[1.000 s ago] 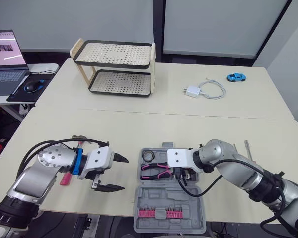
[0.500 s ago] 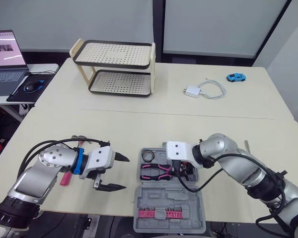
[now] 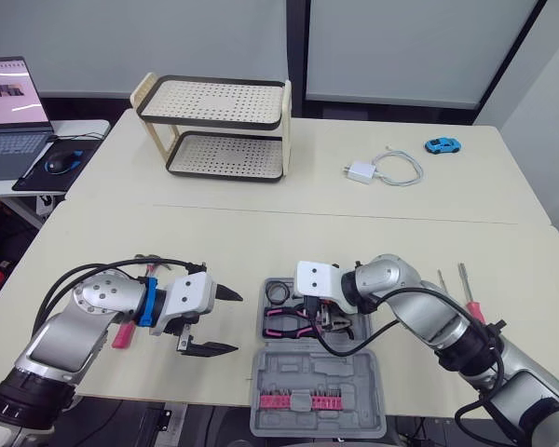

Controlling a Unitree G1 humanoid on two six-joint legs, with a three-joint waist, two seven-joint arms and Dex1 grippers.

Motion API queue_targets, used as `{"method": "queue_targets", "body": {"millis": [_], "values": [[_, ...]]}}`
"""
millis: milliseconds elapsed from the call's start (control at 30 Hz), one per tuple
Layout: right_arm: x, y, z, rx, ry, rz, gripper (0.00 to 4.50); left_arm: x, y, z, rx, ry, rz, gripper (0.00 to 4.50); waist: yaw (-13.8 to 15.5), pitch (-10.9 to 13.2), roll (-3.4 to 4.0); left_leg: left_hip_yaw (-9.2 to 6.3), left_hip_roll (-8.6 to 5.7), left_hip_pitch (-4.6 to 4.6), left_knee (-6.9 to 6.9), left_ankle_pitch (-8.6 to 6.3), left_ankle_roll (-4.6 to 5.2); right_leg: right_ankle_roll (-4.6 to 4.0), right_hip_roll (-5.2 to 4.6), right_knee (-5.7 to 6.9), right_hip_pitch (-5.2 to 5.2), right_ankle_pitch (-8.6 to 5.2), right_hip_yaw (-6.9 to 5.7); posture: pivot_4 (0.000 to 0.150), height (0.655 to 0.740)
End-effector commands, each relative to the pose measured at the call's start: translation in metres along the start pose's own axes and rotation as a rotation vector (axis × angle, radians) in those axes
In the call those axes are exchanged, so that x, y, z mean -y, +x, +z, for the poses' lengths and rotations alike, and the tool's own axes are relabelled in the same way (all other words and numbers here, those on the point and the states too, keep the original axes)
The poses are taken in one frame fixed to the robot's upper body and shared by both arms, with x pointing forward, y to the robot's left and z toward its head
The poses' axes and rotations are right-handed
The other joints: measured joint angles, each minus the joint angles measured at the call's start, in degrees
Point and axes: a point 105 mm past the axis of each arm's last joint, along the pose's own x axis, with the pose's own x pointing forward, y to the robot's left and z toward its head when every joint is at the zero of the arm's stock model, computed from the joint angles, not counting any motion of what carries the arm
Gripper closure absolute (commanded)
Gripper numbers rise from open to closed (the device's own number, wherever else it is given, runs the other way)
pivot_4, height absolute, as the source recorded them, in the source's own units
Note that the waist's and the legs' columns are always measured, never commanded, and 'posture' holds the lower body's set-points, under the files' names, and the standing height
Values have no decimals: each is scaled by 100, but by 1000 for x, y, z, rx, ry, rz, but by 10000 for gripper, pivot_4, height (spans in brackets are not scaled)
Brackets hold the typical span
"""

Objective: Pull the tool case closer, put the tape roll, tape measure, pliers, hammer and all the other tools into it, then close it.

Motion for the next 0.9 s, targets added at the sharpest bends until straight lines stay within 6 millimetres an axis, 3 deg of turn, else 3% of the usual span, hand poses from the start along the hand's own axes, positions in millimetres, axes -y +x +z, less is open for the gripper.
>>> {"method": "queue_targets", "body": {"millis": [33, 100, 533, 700, 900], "values": [[-4, 7, -4, -7, -24, 2, 40698, 1, -3, 5, 18, 23, 17, 0, -1, 0, 0, 1, 0, 0, 0, 0, 0, 0, 0, 0, 0, 0, 0, 1500, 7350], [-7, 10, -8, -16, -17, 12, 44879, 1, -3, 4, 17, 22, 18, 0, -1, 0, 0, 1, 0, 0, 0, 0, 0, 0, 0, -1, 0, 0, 1, 1500, 7350], [-13, 17, -47, -133, 28, 41, 44879, 5, -4, -2, 13, 10, 35, 0, -14, -2, -1, 2, 0, 10, 0, 0, 0, -1, 1, 6, 5, -1, 3, 1500, 7350], [-4, 13, -21, -9, -8, 5, 44879, 5, -8, -8, 12, -10, 59, 0, -18, -2, -2, 2, 0, 12, 0, 0, 0, -1, 1, 7, 6, -1, 3, 1500, 7350], [3, -23, 14, 180, -33, -72, 44879, 4, -14, -15, 18, -36, 111, 0, -16, 0, 1, 1, 0, 7, 0, 0, 0, -2, 1, 10, 0, -1, 3, 1500, 7350]]}}
